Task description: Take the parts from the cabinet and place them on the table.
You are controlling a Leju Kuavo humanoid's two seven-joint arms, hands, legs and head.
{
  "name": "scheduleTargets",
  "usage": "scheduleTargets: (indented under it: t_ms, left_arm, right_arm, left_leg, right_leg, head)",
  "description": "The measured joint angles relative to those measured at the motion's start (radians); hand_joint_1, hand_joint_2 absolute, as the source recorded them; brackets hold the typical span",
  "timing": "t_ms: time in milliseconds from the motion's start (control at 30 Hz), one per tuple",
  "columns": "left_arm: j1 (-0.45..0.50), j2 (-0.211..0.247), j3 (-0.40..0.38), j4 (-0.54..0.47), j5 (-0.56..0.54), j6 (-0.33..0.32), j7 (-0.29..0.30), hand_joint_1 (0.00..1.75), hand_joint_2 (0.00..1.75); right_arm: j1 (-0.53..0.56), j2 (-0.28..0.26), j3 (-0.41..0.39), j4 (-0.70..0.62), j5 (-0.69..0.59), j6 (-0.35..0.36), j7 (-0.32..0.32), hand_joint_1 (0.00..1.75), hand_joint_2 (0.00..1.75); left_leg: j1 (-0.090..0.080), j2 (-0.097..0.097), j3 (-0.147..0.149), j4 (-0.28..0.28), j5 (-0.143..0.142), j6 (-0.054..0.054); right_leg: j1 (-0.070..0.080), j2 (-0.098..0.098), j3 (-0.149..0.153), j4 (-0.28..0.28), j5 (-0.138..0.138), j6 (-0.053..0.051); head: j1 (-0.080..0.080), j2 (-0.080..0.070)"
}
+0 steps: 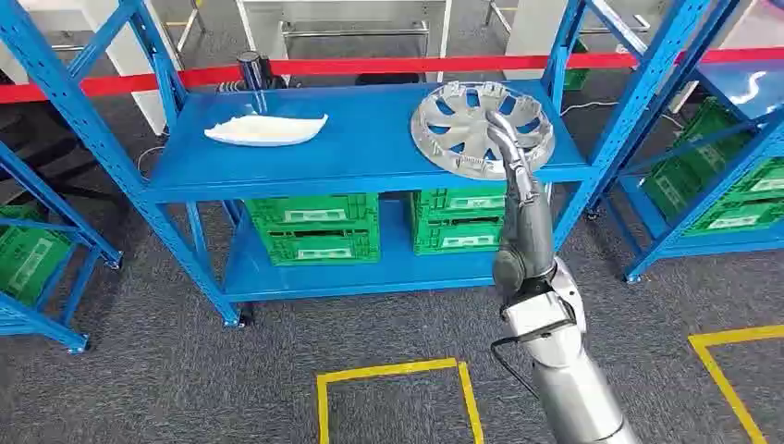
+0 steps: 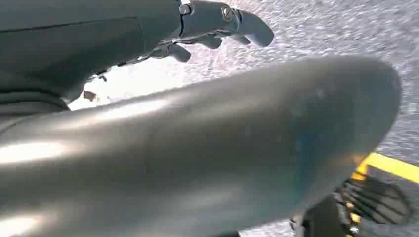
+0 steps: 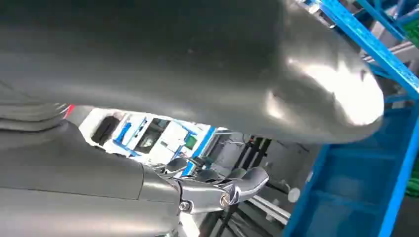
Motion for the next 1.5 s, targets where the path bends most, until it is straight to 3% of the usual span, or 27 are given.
scheduleTargets:
  t_ms: [33, 100, 200, 300, 333, 367, 433, 500, 533, 567, 633, 700, 733, 833, 867, 900, 933, 1000, 1067, 1133, 1200, 1233, 1333, 1367, 1400, 1433, 1500]
  left_arm:
    - [-0.001, 0.001, 0.0, 0.0, 0.0, 0.001, -0.003, 0.0, 0.0]
    - [-0.003, -0.001, 0.001, 0.0, 0.0, 0.001, -0.002, 0.0, 0.0]
    - [-0.003, 0.001, 0.002, 0.0, 0.0, 0.001, 0.001, 0.0, 0.0]
    - [-0.006, -0.001, 0.002, 0.001, 0.0, 0.001, -0.004, 0.0, 0.0]
    - [-0.005, -0.001, 0.002, 0.001, 0.0, 0.002, -0.003, 0.0, 0.0]
    - [-0.003, 0.0, 0.003, 0.001, 0.0, 0.002, -0.002, 0.0, 0.0]
    - [-0.002, 0.0, 0.006, 0.001, 0.001, 0.002, 0.01, 0.0, 0.0]
    - [-0.002, 0.0, 0.008, 0.001, 0.003, 0.002, 0.009, 0.0, 0.0]
    - [-0.003, 0.0, 0.009, 0.002, 0.004, 0.0, 0.009, 0.0, 0.0]
    - [-0.006, 0.0, 0.009, 0.001, 0.005, 0.0, 0.007, 0.0, 0.0]
    - [-0.003, 0.0, 0.01, 0.001, 0.008, -0.002, 0.011, 0.0, 0.0]
    - [-0.002, 0.0, 0.01, 0.0, 0.01, -0.006, 0.01, 0.0, 0.0]
    - [-0.003, 0.0, 0.01, 0.0, 0.01, -0.006, 0.009, 0.0, 0.0]
    - [-0.006, 0.002, 0.01, -0.001, 0.01, -0.009, 0.006, 0.0, 0.0]
    - [-0.004, 0.002, 0.01, 0.0, 0.01, -0.009, 0.006, 0.0, 0.0]
    - [-0.002, 0.002, 0.011, 0.0, 0.01, -0.009, 0.009, 0.0, 0.0]
    - [-0.002, 0.002, 0.011, 0.0, 0.011, -0.009, 0.015, 0.0, 0.0]
    - [-0.002, 0.002, 0.011, 0.0, 0.012, -0.008, 0.021, 0.0, 0.0]
    - [-0.005, 0.0, 0.015, 0.0, 0.014, -0.007, 0.015, 0.0, 0.0]
    - [-0.005, -0.001, 0.019, 0.0, 0.016, -0.007, 0.019, 0.0, 0.0]
    - [-0.005, 0.0, 0.021, 0.0, 0.016, -0.007, 0.02, 0.0, 0.0]
    - [-0.007, -0.002, 0.022, 0.0, 0.02, -0.007, 0.021, 0.0, 0.0]
    - [-0.01, -0.002, 0.039, 0.0, 0.048, -0.008, 0.015, 0.0, 0.0]
    - [-0.009, -0.002, 0.045, 0.0, 0.055, -0.008, 0.018, 0.0, 0.0]
    - [-0.007, -0.002, 0.05, 0.0, 0.055, -0.008, 0.023, 0.0, 0.0]
    - [-0.007, -0.001, 0.054, 0.0, 0.055, -0.008, 0.031, 0.0, 0.0]
    - [-0.008, 0.0, 0.057, 0.0, 0.048, -0.01, 0.039, 0.0, 0.0]
  right_arm:
    - [-0.002, 0.0, 0.0, 0.0, -0.002, 0.001, 0.001, 0.0, 0.0]
    - [-0.003, 0.0, 0.001, 0.0, -0.002, 0.001, 0.0, 0.0, 0.0]
    - [-0.007, 0.0, 0.0, 0.0, -0.003, 0.001, -0.001, 0.0, 0.0]
    - [-0.003, 0.0, 0.0, 0.0, -0.004, 0.002, -0.001, 0.0, 0.0]
    - [0.0, 0.0, 0.0, 0.0, -0.005, 0.002, -0.001, 0.0, 0.0]
    - [0.003, 0.0, 0.0, 0.0, -0.006, 0.003, -0.001, 0.0, 0.0]
    - [0.005, 0.0, 0.0, 0.0, -0.008, 0.003, -0.002, 0.0, 0.0]
    - [0.004, 0.0, 0.0, 0.0, -0.009, 0.005, -0.002, 0.0, 0.0]
    - [0.004, 0.0, 0.0, 0.0, -0.01, 0.01, -0.001, 0.0, 0.0]
    - [0.002, 0.0, 0.0, 0.0, -0.011, 0.013, -0.001, 0.0, 0.0]
    - [0.002, 0.0, 0.002, 0.001, -0.012, 0.015, -0.002, 0.0, 0.0]
    - [0.001, 0.0, 0.002, 0.002, -0.011, 0.016, -0.002, 0.0, 0.0]
    - [-0.004, 0.0, 0.002, 0.002, -0.011, 0.016, -0.003, 0.0, 0.0]
    - [-0.004, 0.0, 0.003, 0.006, -0.01, 0.018, -0.002, 0.0, 0.0]
    - [-0.003, -0.001, 0.003, 0.008, -0.008, 0.019, -0.002, 0.0, 0.0]
    - [-0.003, -0.001, 0.003, 0.011, -0.008, 0.021, -0.002, 0.0, 0.0]
    - [-0.004, -0.001, 0.004, 0.011, -0.008, 0.024, -0.002, 0.0, 1.75]
    - [-0.005, -0.001, 0.004, 0.011, -0.01, 0.029, -0.002, 0.0, 1.75]
    - [-0.01, -0.001, 0.005, 0.014, -0.011, 0.039, -0.001, 0.0, 1.75]
    - [-0.013, -0.001, 0.006, 0.016, -0.013, 0.039, -0.002, 0.0, 1.75]
    - [-0.022, -0.001, 0.007, 0.021, -0.011, 0.045, -0.001, 0.0, 1.75]
    - [-0.031, -0.001, 0.01, 0.024, -0.01, 0.051, -0.002, 0.0, 1.75]
    - [-0.044, -0.001, 0.016, 0.04, -0.002, 0.068, -0.002, 0.0, 1.75]
    - [-0.045, -0.001, 0.019, 0.046, 0.003, 0.073, -0.002, 0.0, 1.75]
    - [-0.05, -0.001, 0.022, 0.053, 0.009, 0.075, -0.001, 0.0, 1.75]
    - [-0.06, -0.001, 0.024, 0.06, 0.02, 0.074, -0.001, 0.0, 1.75]
    - [-0.089, -0.001, 0.032, 0.081, 0.046, 0.071, 0.005, 0.0, 1.75]
  left_leg:
    - [-0.002, -0.006, -0.001, 0.001, -0.004, -0.007]
    - [-0.003, -0.003, 0.005, 0.016, -0.001, -0.022]
    - [-0.005, -0.001, -0.004, 0.055, -0.023, -0.035]
    - [0.006, 0.005, -0.127, 0.25, -0.112, -0.049]
    - [0.008, 0.005, -0.16, 0.293, -0.125, -0.053]
    - [0.011, 0.006, -0.174, 0.293, -0.11, -0.056]
    - [0.014, 0.008, -0.137, 0.169, -0.014, -0.059]
    - [0.015, 0.015, -0.074, 0.003, 0.069, -0.057]
    - [0.009, 0.016, -0.077, 0.006, 0.017, -0.048]
    - [0.005, 0.018, -0.076, 0.009, 0.001, -0.038]
    - [0.009, 0.014, -0.064, -0.01, 0.034, -0.015]
    - [0.012, 0.013, -0.032, -0.012, 0.041, -0.001]
    - [0.012, 0.011, -0.03, -0.012, 0.039, 0.002]
    - [0.006, 0.01, -0.028, -0.011, 0.029, 0.009]
    - [0.004, 0.009, -0.025, -0.011, 0.024, 0.009]
    - [0.002, 0.009, -0.018, -0.011, 0.018, 0.008]
    - [0.001, 0.008, -0.009, -0.011, 0.012, 0.007]
    - [0.0, 0.007, 0.005, -0.012, -0.001, 0.004]
    - [0.002, 0.005, 0.009, -0.014, -0.007, -0.01]
    - [0.001, 0.007, 0.018, -0.001, 0.005, -0.027]
    - [0.0, 0.007, 0.017, 0.022, -0.011, -0.033]
    - [-0.001, 0.008, -0.004, 0.062, -0.025, -0.036]
    - [0.009, 0.008, -0.137, 0.262, -0.115, -0.055]
    - [0.011, 0.009, -0.163, 0.287, -0.116, -0.057]
    - [0.013, 0.009, -0.167, 0.266, -0.089, -0.06]
    - [0.014, 0.009, -0.147, 0.199, -0.036, -0.058]
    - [0.016, 0.013, -0.078, 0.016, 0.082, -0.059]
  right_leg:
    - [0.006, 0.0, -0.005, 0.002, -0.07, -0.001]
    - [0.002, 0.002, 0.002, -0.014, -0.021, -0.015]
    - [-0.008, -0.003, 0.041, -0.021, -0.015, -0.03]
    - [-0.009, -0.003, 0.045, -0.022, -0.025, -0.037]
    - [-0.009, -0.002, 0.047, -0.022, -0.028, -0.036]
    - [-0.01, -0.001, 0.051, -0.022, -0.032, -0.035]
    - [-0.014, 0.001, 0.065, -0.022, -0.043, -0.027]
    - [-0.017, -0.001, 0.078, -0.023, -0.055, -0.016]
    - [-0.015, 0.0, 0.083, -0.022, -0.059, -0.01]
    - [-0.015, -0.001, 0.082, -0.031, -0.064, 0.0]
    - [-0.011, 0.0, 0.097, -0.019, -0.044, 0.018]
    - [-0.014, -0.001, 0.097, 0.006, -0.071, 0.025]
    - [-0.015, -0.002, 0.072, 0.049, -0.097, 0.028]
    - [-0.013, -0.001, -0.066, 0.252, -0.182, 0.03]
    - [-0.013, -0.001, -0.092, 0.269, -0.173, 0.026]
    - [-0.012, -0.002, -0.091, 0.236, -0.138, 0.022]
    - [-0.009, -0.002, -0.069, 0.163, -0.081, 0.018]
    - [-0.001, -0.002, -0.003, -0.012, 0.026, -0.003]
    - [0.012, -0.002, -0.009, -0.016, -0.044, -0.009]
    - [0.012, 0.0, 0.005, -0.034, 0.0, -0.025]
    - [-0.001, -0.004, 0.035, -0.041, 0.005, -0.033]
    - [-0.003, -0.004, 0.041, -0.041, 0.002, -0.038]
    - [-0.004, -0.004, 0.046, -0.041, -0.011, -0.042]
    - [-0.004, -0.003, 0.05, -0.041, -0.016, -0.04]
    - [-0.006, -0.002, 0.056, -0.041, -0.021, -0.038]
    - [-0.007, -0.001, 0.065, -0.041, -0.027, -0.034]
    - [-0.011, -0.001, 0.085, -0.041, -0.041, -0.025]
  head:
    - [0.002, 0.0]
    - [0.002, 0.0]
    - [-0.004, 0.0]
    - [-0.009, 0.0]
    - [-0.01, 0.0]
    - [-0.009, 0.0]
    - [-0.009, 0.0]
    - [-0.01, 0.0]
    - [-0.011, 0.0]
    - [-0.011, 0.0]
    - [-0.01, 0.0]
    - [-0.007, 0.0]
    - [-0.005, 0.0]
    - [-0.002, 0.0]
    - [-0.002, 0.0]
    - [-0.002, 0.0]
    - [-0.002, 0.0]
    - [-0.001, 0.0]
    - [-0.003, 0.0]
    - [-0.003, 0.0]
    - [-0.003, 0.0]
    - [-0.011, 0.0]
    - [-0.012, 0.0]
    - [-0.014, 0.0]
    - [-0.014, 0.0]
    - [-0.013, 0.0]
    - [-0.013, 0.0]
